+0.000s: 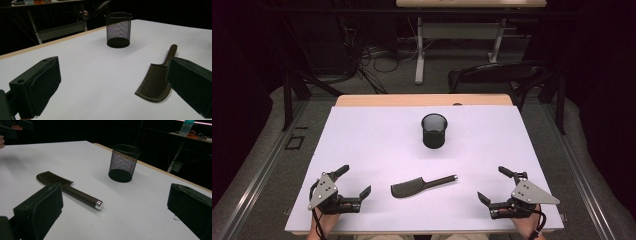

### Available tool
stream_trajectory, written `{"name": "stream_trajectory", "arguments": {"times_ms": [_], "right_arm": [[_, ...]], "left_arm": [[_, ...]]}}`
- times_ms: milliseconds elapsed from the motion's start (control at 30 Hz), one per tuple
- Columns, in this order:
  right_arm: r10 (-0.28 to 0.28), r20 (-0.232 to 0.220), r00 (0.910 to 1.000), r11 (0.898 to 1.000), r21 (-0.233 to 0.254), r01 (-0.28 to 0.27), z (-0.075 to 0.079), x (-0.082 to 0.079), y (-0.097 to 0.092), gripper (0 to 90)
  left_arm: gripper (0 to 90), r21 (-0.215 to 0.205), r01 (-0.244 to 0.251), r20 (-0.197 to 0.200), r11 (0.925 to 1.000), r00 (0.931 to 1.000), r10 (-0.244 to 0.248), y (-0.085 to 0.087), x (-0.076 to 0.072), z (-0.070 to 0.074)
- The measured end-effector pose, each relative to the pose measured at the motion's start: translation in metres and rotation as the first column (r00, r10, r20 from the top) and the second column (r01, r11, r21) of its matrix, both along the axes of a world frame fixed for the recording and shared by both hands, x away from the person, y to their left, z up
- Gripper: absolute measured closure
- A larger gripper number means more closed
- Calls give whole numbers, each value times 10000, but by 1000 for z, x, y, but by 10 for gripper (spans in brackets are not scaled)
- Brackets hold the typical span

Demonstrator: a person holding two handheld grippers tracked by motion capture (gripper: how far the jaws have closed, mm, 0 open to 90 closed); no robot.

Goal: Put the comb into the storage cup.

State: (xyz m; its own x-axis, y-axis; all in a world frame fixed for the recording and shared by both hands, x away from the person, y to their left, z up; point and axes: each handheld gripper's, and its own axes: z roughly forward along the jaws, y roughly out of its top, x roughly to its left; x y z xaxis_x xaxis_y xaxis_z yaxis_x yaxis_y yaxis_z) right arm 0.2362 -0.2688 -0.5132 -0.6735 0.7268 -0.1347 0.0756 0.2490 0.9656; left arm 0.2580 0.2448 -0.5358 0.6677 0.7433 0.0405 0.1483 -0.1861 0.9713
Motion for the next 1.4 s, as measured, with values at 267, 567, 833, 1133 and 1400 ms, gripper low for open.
{"name": "stream_trajectory", "arguments": {"times_ms": [267, 567, 833, 1133, 1400], "right_arm": [[-17, -76, 10000, 9999, -135, 16, 0, 4, 3, 0], [-136, -376, 9992, 9992, -385, 122, 2, 9, 8, 0], [-107, -443, 9990, 9981, -609, 80, 6, 15, 15, 0], [123, -701, 9975, 9979, -620, -166, 10, 23, 27, 0], [350, -923, 9951, 9963, -753, -420, 11, 33, 39, 0]], "left_arm": [[0, 56, 33, -26, 10000, 10000, -33, 0, 1, 0], [0, 61, -37, -34, 10000, 10000, 38, 1, 1, 0], [0, 128, -34, -25, 9999, 10000, 35, 1, 1, 0], [0, 204, -26, -27, 9998, 10000, 27, 0, 1, 0], [0, 264, -5, -54, 9997, 10000, 6, 0, 2, 0]]}}
